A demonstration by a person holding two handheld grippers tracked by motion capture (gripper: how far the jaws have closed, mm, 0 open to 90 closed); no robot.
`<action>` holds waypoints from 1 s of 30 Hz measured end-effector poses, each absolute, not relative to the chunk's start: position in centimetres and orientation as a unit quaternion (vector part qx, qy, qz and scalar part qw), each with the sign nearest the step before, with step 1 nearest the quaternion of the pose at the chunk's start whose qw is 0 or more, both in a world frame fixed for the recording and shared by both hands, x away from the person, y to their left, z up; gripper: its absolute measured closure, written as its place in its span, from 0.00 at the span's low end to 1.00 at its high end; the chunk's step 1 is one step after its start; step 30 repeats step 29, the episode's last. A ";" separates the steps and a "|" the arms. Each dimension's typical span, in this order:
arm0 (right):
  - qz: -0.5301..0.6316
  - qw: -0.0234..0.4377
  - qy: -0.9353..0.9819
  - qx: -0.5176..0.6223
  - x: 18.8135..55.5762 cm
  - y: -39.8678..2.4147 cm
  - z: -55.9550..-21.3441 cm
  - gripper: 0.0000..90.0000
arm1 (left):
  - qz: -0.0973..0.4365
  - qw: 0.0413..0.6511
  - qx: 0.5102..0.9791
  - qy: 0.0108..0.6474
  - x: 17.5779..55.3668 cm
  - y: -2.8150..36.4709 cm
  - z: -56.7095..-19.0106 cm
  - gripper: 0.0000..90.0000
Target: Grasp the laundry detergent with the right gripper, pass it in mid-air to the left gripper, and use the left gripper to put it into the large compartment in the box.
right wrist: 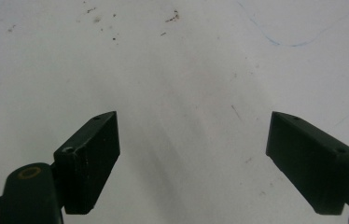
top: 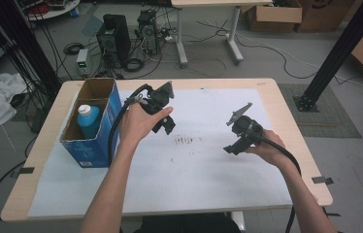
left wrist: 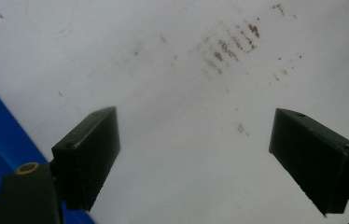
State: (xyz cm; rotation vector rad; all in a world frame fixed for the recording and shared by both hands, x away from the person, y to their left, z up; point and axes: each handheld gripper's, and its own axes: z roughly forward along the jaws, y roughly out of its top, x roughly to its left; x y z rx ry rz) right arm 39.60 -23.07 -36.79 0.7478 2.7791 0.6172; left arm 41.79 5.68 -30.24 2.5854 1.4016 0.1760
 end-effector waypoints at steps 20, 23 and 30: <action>0.207 0.103 0.939 0.254 39.5 -23.0 -36.4 0.19 | 0.050 0.094 0.876 0.471 41.5 5.3 -32.5 0.19; 0.206 0.103 0.939 0.255 39.4 -23.0 -36.4 0.19 | 0.051 0.098 0.875 0.471 41.4 5.3 -32.4 0.19; 0.209 0.104 0.937 0.258 39.4 -23.2 -36.4 0.19 | 0.053 0.102 0.875 0.470 41.3 5.4 -32.4 0.19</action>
